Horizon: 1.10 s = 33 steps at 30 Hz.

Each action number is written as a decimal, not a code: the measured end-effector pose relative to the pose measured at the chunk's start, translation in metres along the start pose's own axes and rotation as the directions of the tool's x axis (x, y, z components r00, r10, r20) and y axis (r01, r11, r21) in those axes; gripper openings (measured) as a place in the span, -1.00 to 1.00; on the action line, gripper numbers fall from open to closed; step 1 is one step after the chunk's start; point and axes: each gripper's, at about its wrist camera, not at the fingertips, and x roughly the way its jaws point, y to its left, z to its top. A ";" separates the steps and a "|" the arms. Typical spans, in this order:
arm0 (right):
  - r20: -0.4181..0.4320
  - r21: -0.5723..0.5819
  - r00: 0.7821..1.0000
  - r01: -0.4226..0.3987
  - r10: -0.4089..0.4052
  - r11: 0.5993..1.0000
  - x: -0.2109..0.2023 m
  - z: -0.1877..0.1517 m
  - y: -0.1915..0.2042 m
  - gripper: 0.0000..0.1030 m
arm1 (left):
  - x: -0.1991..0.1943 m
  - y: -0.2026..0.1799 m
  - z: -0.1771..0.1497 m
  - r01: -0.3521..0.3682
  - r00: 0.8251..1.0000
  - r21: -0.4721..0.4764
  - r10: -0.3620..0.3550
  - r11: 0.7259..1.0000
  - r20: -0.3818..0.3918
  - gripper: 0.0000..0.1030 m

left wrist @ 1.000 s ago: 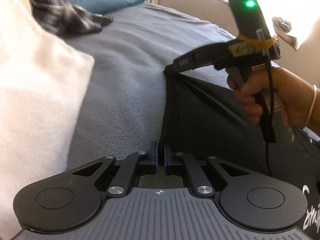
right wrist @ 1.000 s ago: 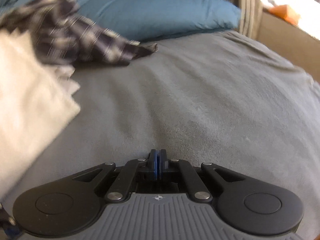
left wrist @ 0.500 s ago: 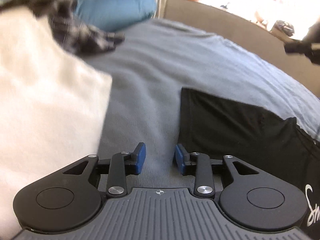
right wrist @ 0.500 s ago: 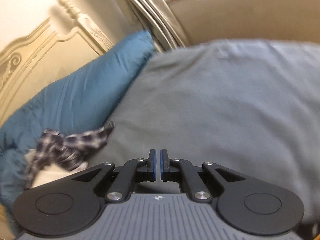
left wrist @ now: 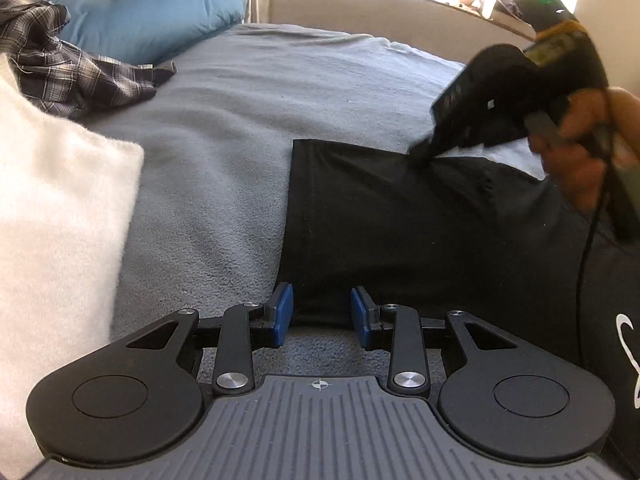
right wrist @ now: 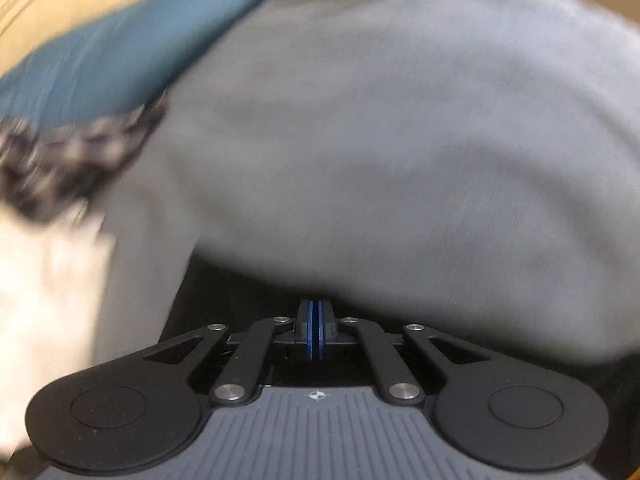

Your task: Fold clothes

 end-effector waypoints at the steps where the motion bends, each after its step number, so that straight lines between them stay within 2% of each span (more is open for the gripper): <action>1: 0.027 0.026 0.999 0.038 -0.039 0.999 -0.005 0.006 -0.010 -0.95 | 0.000 0.000 0.001 0.001 1.000 -0.003 -0.001 1.000 -0.002 -0.38; 3: -0.006 0.060 1.000 0.022 -0.022 0.998 -0.020 0.017 -0.033 -0.94 | 0.001 0.001 0.001 0.003 1.000 -0.006 -0.003 1.000 -0.004 -0.38; 4: -0.042 0.062 0.999 -0.010 0.012 0.998 -0.030 0.019 -0.045 -0.93 | 0.002 0.002 0.002 0.007 1.000 -0.005 -0.007 1.000 -0.005 -0.37; 6: -0.082 -0.015 0.996 -0.042 0.041 0.999 -0.045 0.019 -0.055 -0.85 | 0.004 0.003 0.002 0.012 1.000 -0.008 -0.012 1.000 -0.006 -0.37; 7: -0.087 -0.090 0.996 -0.033 0.025 0.995 -0.053 0.016 -0.057 -0.70 | 0.004 0.004 0.003 0.015 1.000 -0.009 -0.015 1.000 -0.007 -0.37; 9: -0.090 -0.242 0.996 -0.003 -0.019 0.970 -0.060 0.011 -0.052 -0.53 | 0.005 0.005 0.003 0.018 1.000 -0.010 -0.018 1.000 -0.009 -0.37; 11: -0.093 -0.357 0.995 0.009 -0.045 0.934 -0.063 0.006 -0.048 -0.49 | 0.006 0.003 0.004 0.016 1.000 -0.005 -0.016 1.000 -0.012 -0.37; 21: -0.211 -0.543 0.966 0.013 -0.152 0.840 -0.037 -0.008 -0.045 -0.49 | 0.004 0.003 0.002 0.019 1.000 -0.005 -0.019 1.000 -0.009 -0.36; 23: -0.215 -0.557 0.963 0.017 -0.163 0.831 -0.032 -0.011 -0.045 -0.51 | 0.004 0.004 0.003 0.019 1.000 -0.006 -0.019 1.000 -0.011 -0.36; 24: -0.213 -0.562 0.962 0.023 -0.172 0.827 -0.030 -0.012 -0.045 -0.63 | 0.004 0.003 0.003 0.018 1.000 -0.005 -0.018 1.000 -0.010 -0.37; 25: -0.198 -0.571 0.964 0.033 -0.177 0.821 -0.030 -0.014 -0.044 -0.92 | 0.004 0.003 0.002 0.017 1.000 -0.003 -0.017 1.000 -0.009 -0.37; 26: -0.178 -0.572 0.969 0.039 -0.171 0.819 -0.031 -0.013 -0.042 -0.98 | 0.004 0.003 0.002 0.016 1.000 -0.002 -0.016 1.000 -0.008 -0.37; 29: -0.117 -0.573 0.983 0.053 -0.145 0.818 -0.037 -0.011 -0.039 -0.99 | 0.004 0.002 0.002 0.014 1.000 0.003 -0.014 1.000 -0.005 -0.37; 33: -0.075 -0.543 0.985 0.090 -0.155 0.835 -0.030 -0.013 -0.040 -0.98 | 0.003 0.001 0.002 0.007 1.000 0.006 -0.007 1.000 -0.004 -0.37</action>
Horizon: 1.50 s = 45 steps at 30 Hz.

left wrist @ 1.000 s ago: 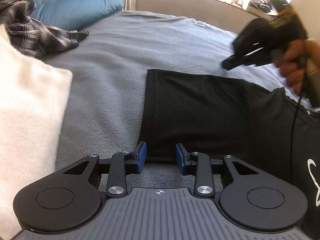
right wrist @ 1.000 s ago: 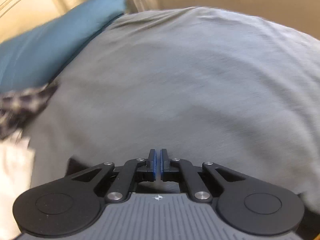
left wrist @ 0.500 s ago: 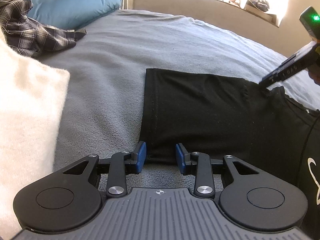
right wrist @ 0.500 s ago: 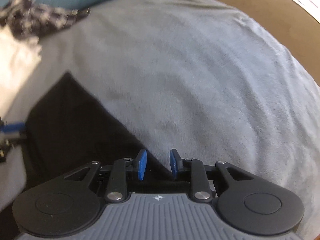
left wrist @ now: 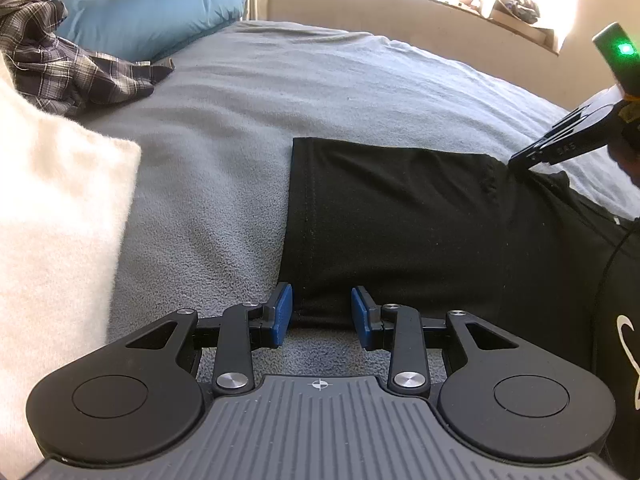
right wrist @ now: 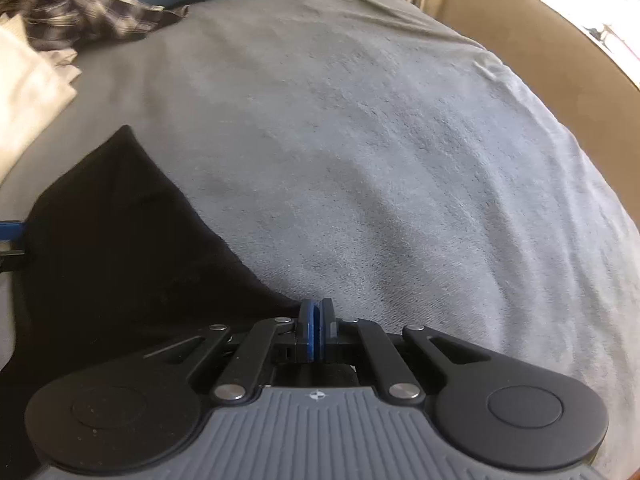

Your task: Fold clothes

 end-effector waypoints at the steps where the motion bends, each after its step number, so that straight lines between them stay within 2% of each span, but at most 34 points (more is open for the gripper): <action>1: 0.007 0.011 1.000 0.010 -0.010 1.000 0.003 -0.001 0.001 -0.97 | 0.000 0.000 0.000 -0.001 1.000 0.000 0.001 1.000 0.000 -0.37; 2: 0.025 0.035 0.999 0.021 -0.022 0.999 0.003 -0.002 -0.001 -0.95 | 0.000 0.000 0.000 -0.003 1.000 0.001 0.003 1.000 0.000 -0.37; 4: 0.067 0.112 0.996 0.054 -0.061 0.992 0.001 -0.004 -0.008 -0.69 | 0.000 -0.001 -0.001 -0.005 1.000 0.003 0.005 1.000 0.002 -0.37; 6: 0.084 0.234 0.986 0.119 -0.142 0.965 -0.004 -0.004 -0.027 -0.63 | 0.000 -0.001 -0.001 -0.008 1.000 0.007 0.008 1.000 0.005 -0.36; 8: 0.091 0.366 0.988 0.080 -0.121 0.927 -0.014 -0.009 -0.052 -0.63 | 0.000 -0.001 -0.001 -0.009 1.000 0.006 0.009 1.000 0.003 -0.37; 10: 0.108 0.445 0.994 -0.024 -0.027 0.895 -0.030 -0.019 -0.068 -0.62 | 0.000 -0.001 0.000 -0.008 1.000 0.000 0.008 1.000 -0.001 -0.36; 12: 0.110 0.454 0.990 -0.131 0.090 0.881 -0.043 -0.029 -0.072 -0.62 | 0.000 0.000 0.000 -0.006 1.000 -0.004 0.006 1.000 -0.003 -0.36; 15: 0.013 0.501 0.979 -0.182 0.203 0.846 -0.035 -0.042 -0.074 -0.63 | 0.000 -0.002 0.000 -0.011 1.000 0.000 0.011 1.000 -0.002 -0.36; 17: -0.042 0.557 0.985 -0.115 0.166 0.822 -0.021 -0.052 -0.080 -0.66 | 0.000 -0.003 0.000 -0.017 1.000 0.005 0.017 1.000 -0.001 -0.36; 18: -0.026 0.606 0.988 -0.104 0.151 0.788 -0.016 -0.057 -0.087 -0.76 | 0.000 -0.003 0.000 -0.019 1.000 0.005 0.019 1.000 -0.002 -0.36; 20: 0.069 0.691 0.996 -0.087 0.054 0.717 -0.022 -0.068 -0.105 -0.68 | 0.000 -0.004 -0.001 -0.020 1.000 0.003 0.020 1.000 -0.001 -0.36; 22: 0.100 0.760 0.992 -0.023 -0.081 0.649 -0.035 -0.079 -0.118 -0.67 | 0.000 -0.004 -0.001 -0.023 1.000 0.001 0.023 1.000 -0.001 -0.36; 24: 0.121 0.826 0.987 -0.043 -0.102 0.563 -0.052 -0.097 -0.133 -0.66 | 0.000 -0.004 0.000 -0.026 1.000 -0.006 0.026 1.000 -0.002 -0.36; 27: 0.204 0.843 0.973 -0.120 -0.105 0.525 -0.098 -0.131 -0.141 -0.66 | 0.001 -0.001 0.004 -0.019 1.000 -0.041 0.018 0.999 -0.017 -0.36; 30: 0.282 0.837 0.950 -0.177 -0.132 0.517 -0.161 -0.174 -0.133 -0.58 | 0.002 0.005 0.008 -0.003 0.999 -0.096 -0.001 0.995 -0.032 -0.36; 32: 0.300 0.845 0.948 -0.211 -0.108 0.491 -0.195 -0.206 -0.123 -0.55 | -0.001 0.006 0.010 -0.001 1.000 -0.111 -0.002 0.994 -0.031 -0.35; 34: 0.296 0.833 0.952 -0.216 -0.081 0.509 -0.216 -0.234 -0.104 -0.47 | -0.004 0.005 0.011 -0.006 1.000 -0.115 0.003 0.993 -0.021 -0.35; 35: 0.272 0.823 0.959 -0.190 -0.077 0.535 -0.221 -0.243 -0.091 -0.26 | -0.008 0.003 0.012 -0.013 1.000 -0.111 0.012 0.994 -0.004 -0.35; 36: 0.244 0.812 0.967 -0.161 -0.075 0.561 -0.225 -0.252 -0.078 -0.17 | -0.013 0.001 0.012 -0.020 1.000 -0.106 0.022 0.994 0.017 -0.35; 39: 0.140 0.723 0.979 0.000 -0.147 0.691 -0.216 -0.263 -0.032 -0.17 | -0.031 -0.008 0.014 -0.034 0.996 -0.077 0.040 0.996 0.080 -0.32; 42: 0.087 0.585 0.970 0.136 -0.229 0.799 -0.204 -0.269 0.008 -0.19 | -0.049 -0.028 0.018 -0.009 0.994 -0.015 0.010 1.000 0.107 -0.26; 45: 0.071 0.414 0.952 0.244 -0.298 0.877 -0.186 -0.269 0.041 -0.19 | -0.063 -0.059 0.019 0.049 0.995 0.088 -0.057 0.995 0.086 -0.23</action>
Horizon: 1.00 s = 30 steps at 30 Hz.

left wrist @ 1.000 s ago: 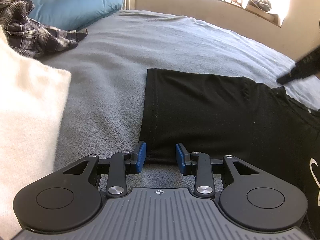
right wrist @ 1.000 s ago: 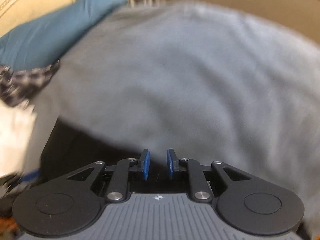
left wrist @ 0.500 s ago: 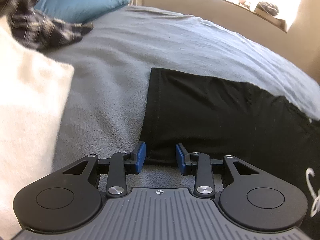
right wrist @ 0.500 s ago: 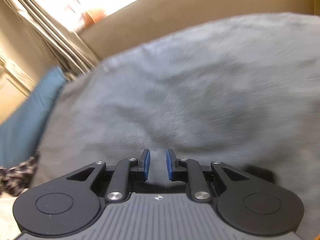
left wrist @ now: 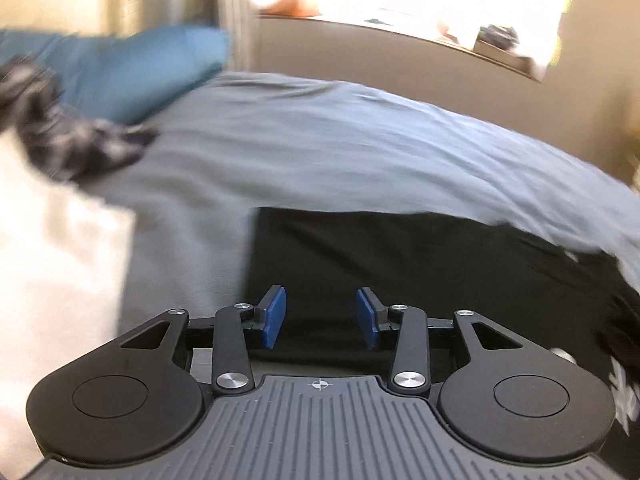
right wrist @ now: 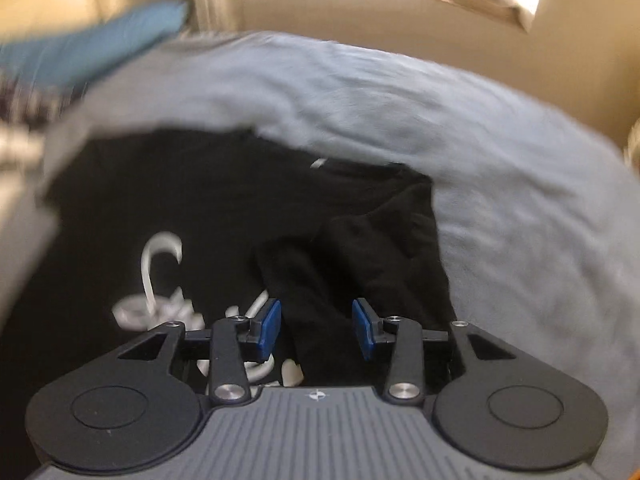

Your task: Fold clothes

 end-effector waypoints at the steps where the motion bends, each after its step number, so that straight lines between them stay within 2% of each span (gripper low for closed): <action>1: 0.016 -0.047 1.000 0.015 -0.014 0.999 0.003 -0.001 0.009 -0.19 | -0.002 -0.012 0.000 0.025 1.000 0.033 -0.025 0.999 -0.015 -0.22; 5: 0.067 -0.181 0.996 0.067 -0.055 0.981 0.022 0.000 0.036 -0.22 | -0.002 -0.061 -0.007 0.114 0.991 0.139 -0.102 0.984 -0.091 -0.22; 9: 0.064 -0.254 0.995 0.088 -0.074 0.963 0.041 0.000 0.050 -0.33 | 0.005 -0.104 -0.023 0.184 0.976 0.225 -0.150 0.957 -0.159 -0.22; 11: 0.067 -0.222 0.993 0.106 -0.093 0.969 0.047 -0.003 0.046 -0.42 | 0.010 -0.120 -0.033 0.212 0.969 0.259 -0.167 0.942 -0.184 -0.22; 13: 0.068 -0.135 0.994 0.092 -0.084 0.987 0.050 -0.003 0.034 -0.80 | 0.014 -0.137 -0.042 0.240 0.961 0.291 -0.183 0.926 -0.209 -0.22; 15: 0.073 -0.053 0.996 0.060 -0.056 0.997 0.048 -0.004 0.018 -0.98 | 0.020 -0.151 -0.050 0.263 0.952 0.315 -0.194 0.912 -0.235 -0.22; 18: 0.117 0.112 0.993 0.014 -0.027 0.994 0.035 -0.005 -0.012 -0.99 | 0.027 -0.165 -0.057 0.288 0.943 0.338 -0.204 0.896 -0.261 -0.22; 21: 0.172 0.315 0.985 -0.041 -0.015 0.948 0.016 -0.007 -0.060 -0.99 | 0.036 -0.172 -0.058 0.301 0.938 0.337 -0.212 0.892 -0.275 -0.22; 24: 0.211 0.466 0.976 -0.059 -0.046 0.883 -0.001 -0.014 -0.111 -0.99 | 0.041 -0.174 -0.056 0.303 0.937 0.329 -0.215 0.895 -0.277 -0.22; 28: 0.229 0.643 0.963 -0.040 -0.142 0.765 -0.012 -0.033 -0.182 -0.99 | 0.045 -0.174 -0.052 0.297 0.938 0.327 -0.211 0.897 -0.274 -0.22; 30: 0.206 0.679 0.961 -0.004 -0.185 0.735 -0.007 -0.040 -0.211 -0.99 | 0.047 -0.176 -0.051 0.292 0.939 0.333 -0.203 0.897 -0.276 -0.22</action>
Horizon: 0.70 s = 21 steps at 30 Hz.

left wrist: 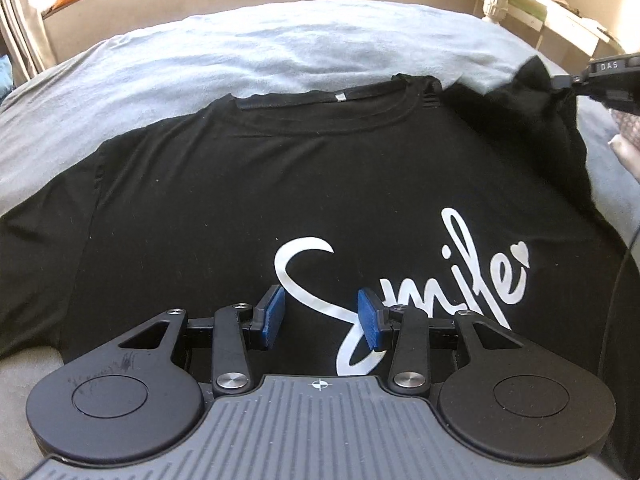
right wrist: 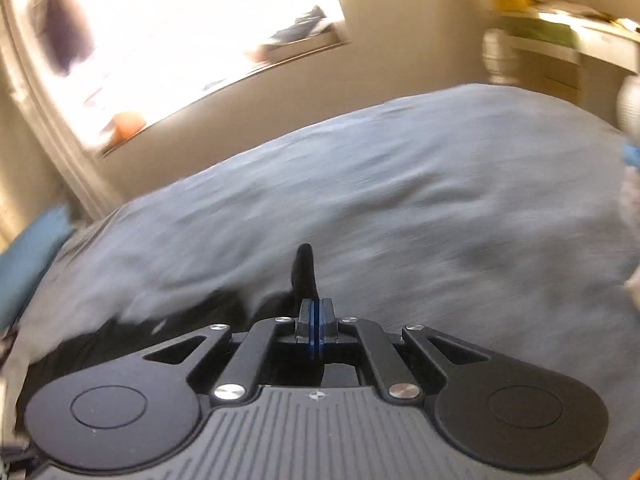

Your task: Fold clothes

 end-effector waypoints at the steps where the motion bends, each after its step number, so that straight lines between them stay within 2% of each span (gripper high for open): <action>1: -0.003 0.024 1.000 0.015 -0.015 1.000 0.005 0.006 -0.012 -0.99 | 0.001 -0.001 0.001 -0.004 1.000 0.002 0.004 1.000 -0.003 -0.22; 8: -0.025 0.114 0.993 0.114 -0.112 0.987 0.034 0.020 -0.067 -1.00 | 0.004 -0.004 0.002 -0.014 1.000 0.034 0.013 0.999 0.002 -0.22; 11: -0.052 0.158 0.988 0.152 -0.146 0.976 0.041 0.016 -0.085 -1.00 | 0.005 -0.004 0.000 -0.013 1.000 0.044 0.013 0.999 0.009 -0.22; 13: -0.080 0.171 0.975 0.220 -0.210 0.960 0.043 0.013 -0.094 -0.96 | 0.005 -0.003 0.000 -0.012 1.000 0.048 0.012 0.999 0.012 -0.22; 16: -0.077 0.160 0.984 0.171 -0.161 0.972 0.025 0.006 -0.090 -0.94 | 0.005 -0.002 -0.001 -0.009 1.000 0.046 0.008 0.999 0.017 -0.22; 18: -0.074 0.123 0.994 0.087 -0.079 0.989 0.008 0.002 -0.072 -0.91 | 0.005 -0.001 -0.001 -0.006 1.000 0.044 0.005 0.999 0.020 -0.22; 20: -0.102 0.022 0.995 0.024 -0.022 0.999 -0.005 -0.006 -0.045 -0.70 | 0.004 -0.001 -0.002 -0.004 1.000 0.039 0.003 0.999 0.022 -0.22; 21: -0.122 -0.040 0.992 0.010 -0.015 0.999 -0.007 -0.010 -0.031 -0.53 | 0.004 0.000 -0.002 -0.002 1.000 0.036 0.002 0.999 0.024 -0.22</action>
